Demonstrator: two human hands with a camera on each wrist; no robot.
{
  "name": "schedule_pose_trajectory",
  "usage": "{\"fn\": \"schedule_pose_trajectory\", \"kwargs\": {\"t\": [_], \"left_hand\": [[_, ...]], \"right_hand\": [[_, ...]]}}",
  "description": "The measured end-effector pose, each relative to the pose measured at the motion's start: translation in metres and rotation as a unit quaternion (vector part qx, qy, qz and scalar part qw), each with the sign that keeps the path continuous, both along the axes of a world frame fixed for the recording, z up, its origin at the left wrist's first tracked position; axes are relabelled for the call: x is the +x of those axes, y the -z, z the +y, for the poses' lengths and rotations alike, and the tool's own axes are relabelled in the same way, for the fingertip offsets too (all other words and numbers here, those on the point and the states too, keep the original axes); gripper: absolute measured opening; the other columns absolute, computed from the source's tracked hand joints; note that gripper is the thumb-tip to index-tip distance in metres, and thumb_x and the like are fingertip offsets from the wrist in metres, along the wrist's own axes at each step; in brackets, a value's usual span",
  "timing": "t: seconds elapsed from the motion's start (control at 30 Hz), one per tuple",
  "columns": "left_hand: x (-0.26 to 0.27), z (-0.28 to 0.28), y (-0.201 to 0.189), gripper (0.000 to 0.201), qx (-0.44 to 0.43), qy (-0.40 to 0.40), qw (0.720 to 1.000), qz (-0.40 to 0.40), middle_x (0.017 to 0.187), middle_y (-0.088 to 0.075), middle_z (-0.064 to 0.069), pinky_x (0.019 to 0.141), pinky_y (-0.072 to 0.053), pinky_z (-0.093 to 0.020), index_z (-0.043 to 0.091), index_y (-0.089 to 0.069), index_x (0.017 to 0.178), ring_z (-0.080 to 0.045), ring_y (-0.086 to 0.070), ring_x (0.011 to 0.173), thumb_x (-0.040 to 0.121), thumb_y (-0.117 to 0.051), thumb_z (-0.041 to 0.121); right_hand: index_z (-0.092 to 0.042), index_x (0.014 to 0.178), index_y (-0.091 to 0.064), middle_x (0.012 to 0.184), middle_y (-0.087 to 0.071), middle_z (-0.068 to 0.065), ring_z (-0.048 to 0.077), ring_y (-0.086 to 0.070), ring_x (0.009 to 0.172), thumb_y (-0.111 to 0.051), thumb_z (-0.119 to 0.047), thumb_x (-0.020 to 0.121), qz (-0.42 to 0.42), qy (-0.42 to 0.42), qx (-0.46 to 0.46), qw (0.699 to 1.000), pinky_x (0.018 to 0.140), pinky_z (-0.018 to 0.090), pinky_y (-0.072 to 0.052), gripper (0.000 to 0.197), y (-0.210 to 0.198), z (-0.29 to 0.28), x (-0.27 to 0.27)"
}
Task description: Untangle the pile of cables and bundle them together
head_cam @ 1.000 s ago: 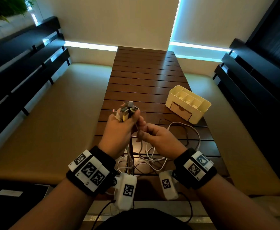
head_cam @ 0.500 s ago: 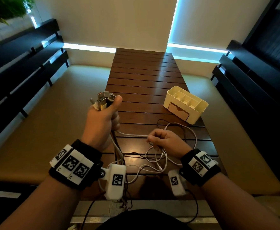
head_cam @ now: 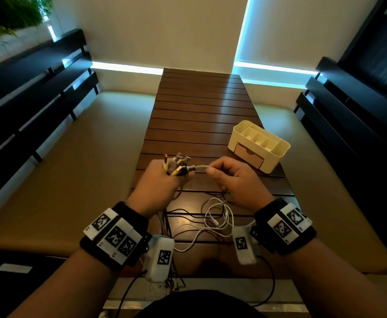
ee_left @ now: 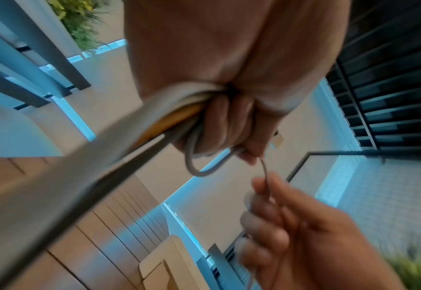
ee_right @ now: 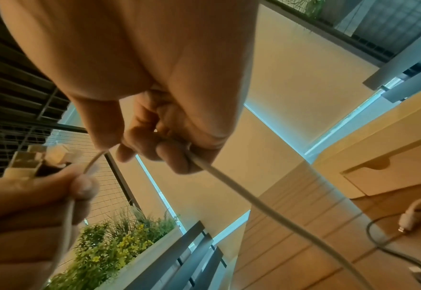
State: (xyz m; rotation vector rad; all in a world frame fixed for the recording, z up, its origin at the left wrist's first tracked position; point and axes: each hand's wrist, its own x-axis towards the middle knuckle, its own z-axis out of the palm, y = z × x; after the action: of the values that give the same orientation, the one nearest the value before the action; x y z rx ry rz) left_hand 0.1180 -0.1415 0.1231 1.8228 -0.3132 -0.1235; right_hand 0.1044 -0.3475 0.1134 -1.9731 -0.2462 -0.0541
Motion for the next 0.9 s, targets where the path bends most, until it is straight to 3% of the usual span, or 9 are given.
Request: {"fn": "schedule_pose_trajectory", "kwargs": {"t": [0.1, 0.27, 0.33, 0.43, 0.57, 0.67, 0.73, 0.83, 0.9], "left_hand": [[0.005, 0.013, 0.003, 0.013, -0.085, -0.051, 0.993, 0.071, 0.05, -0.037, 0.007, 0.047, -0.029, -0.027, 0.012, -0.064, 0.08, -0.012, -0.029, 0.046, 0.093, -0.065, 0.013], [0.004, 0.019, 0.013, 0.015, 0.011, -0.087, 0.995, 0.057, 0.046, -0.042, 0.011, 0.052, -0.032, -0.029, 0.004, -0.064, 0.082, -0.005, -0.035, 0.043, 0.091, -0.067, 0.015], [0.005, 0.016, 0.012, 0.011, 0.023, -0.094, 0.995, 0.035, 0.057, -0.054, 0.001, 0.055, -0.039, -0.031, 0.008, -0.066, 0.082, -0.012, -0.047, 0.053, 0.091, -0.067, 0.014], [0.003, 0.004, 0.003, 0.009, 0.053, -0.072, 0.996, -0.01, 0.087, -0.071, -0.008, 0.071, -0.05, -0.036, 0.013, -0.073, 0.095, -0.022, -0.064, 0.078, 0.089, -0.068, 0.009], [0.0, -0.008, -0.001, 0.014, 0.126, 0.036, 0.991, -0.025, 0.066, -0.06, -0.003, 0.057, -0.04, -0.032, 0.016, -0.066, 0.076, -0.014, -0.047, 0.056, 0.091, -0.067, 0.016], [0.004, 0.0, -0.003, 0.018, 0.107, 0.062, 0.992, -0.01, 0.064, -0.059, -0.01, 0.058, -0.04, -0.032, 0.015, -0.065, 0.073, -0.013, -0.048, 0.058, 0.089, -0.071, 0.022], [0.004, 0.006, -0.007, 0.019, 0.097, 0.06, 0.993, -0.013, 0.058, -0.054, -0.003, 0.055, -0.039, -0.034, 0.014, -0.064, 0.072, -0.012, -0.045, 0.054, 0.089, -0.07, 0.021], [0.007, 0.019, -0.007, 0.022, -0.006, -0.002, 0.999, 0.04, 0.05, -0.043, 0.007, 0.045, -0.03, -0.027, 0.023, -0.066, 0.071, -0.011, -0.033, 0.045, 0.092, -0.065, 0.017], [0.009, 0.028, -0.006, 0.014, -0.079, -0.03, 0.993, 0.085, 0.05, -0.038, 0.005, 0.046, -0.026, -0.027, 0.011, -0.065, 0.08, -0.013, -0.029, 0.044, 0.093, -0.063, 0.016]], "right_hand": [[-0.022, 0.09, -0.067, 0.065, -0.054, -0.011, 0.006, -0.048, 0.058, -0.058, -0.025, 0.097, 0.035, 0.033, 0.023, 0.999, 0.06, 0.023, -0.045, 0.011, 0.009, -0.008, 0.001], [-0.026, 0.086, -0.068, 0.076, -0.062, -0.009, 0.006, -0.055, 0.067, -0.06, -0.028, 0.096, 0.025, 0.04, -0.079, 0.996, 0.066, 0.02, -0.047, 0.012, 0.003, -0.01, 0.006], [-0.028, 0.086, -0.067, 0.081, -0.065, -0.009, 0.004, -0.06, 0.073, -0.061, -0.031, 0.096, 0.035, 0.006, -0.182, 0.983, 0.068, 0.019, -0.048, 0.012, 0.0, -0.006, 0.009], [-0.028, 0.087, -0.065, 0.083, -0.063, -0.01, 0.003, -0.06, 0.076, -0.061, -0.032, 0.096, 0.028, -0.031, -0.27, 0.962, 0.067, 0.017, -0.044, 0.01, -0.004, 0.003, 0.011], [-0.024, 0.089, -0.066, 0.079, -0.062, -0.01, 0.004, -0.057, 0.07, -0.062, -0.021, 0.095, -0.053, -0.054, -0.217, 0.973, 0.063, 0.013, -0.043, 0.008, -0.016, 0.013, 0.01], [-0.018, 0.094, -0.069, 0.079, -0.064, -0.006, 0.01, -0.058, 0.067, -0.063, -0.018, 0.094, -0.072, -0.064, -0.172, 0.98, 0.061, 0.016, -0.047, 0.005, -0.017, 0.012, 0.007], [-0.021, 0.09, -0.067, 0.076, -0.064, -0.003, 0.011, -0.057, 0.064, -0.063, -0.02, 0.095, -0.073, -0.06, -0.131, 0.987, 0.06, 0.019, -0.047, 0.006, -0.014, 0.007, 0.005], [-0.026, 0.086, -0.066, 0.07, -0.059, -0.007, 0.004, -0.053, 0.063, -0.059, -0.025, 0.096, -0.041, -0.005, -0.084, 0.996, 0.062, 0.017, -0.047, 0.012, -0.005, -0.005, 0.006], [-0.026, 0.085, -0.067, 0.072, -0.06, -0.006, 0.008, -0.055, 0.067, -0.059, -0.028, 0.096, -0.007, 0.026, -0.073, 0.997, 0.068, 0.03, -0.051, 0.013, 0.003, -0.014, 0.006]]}}
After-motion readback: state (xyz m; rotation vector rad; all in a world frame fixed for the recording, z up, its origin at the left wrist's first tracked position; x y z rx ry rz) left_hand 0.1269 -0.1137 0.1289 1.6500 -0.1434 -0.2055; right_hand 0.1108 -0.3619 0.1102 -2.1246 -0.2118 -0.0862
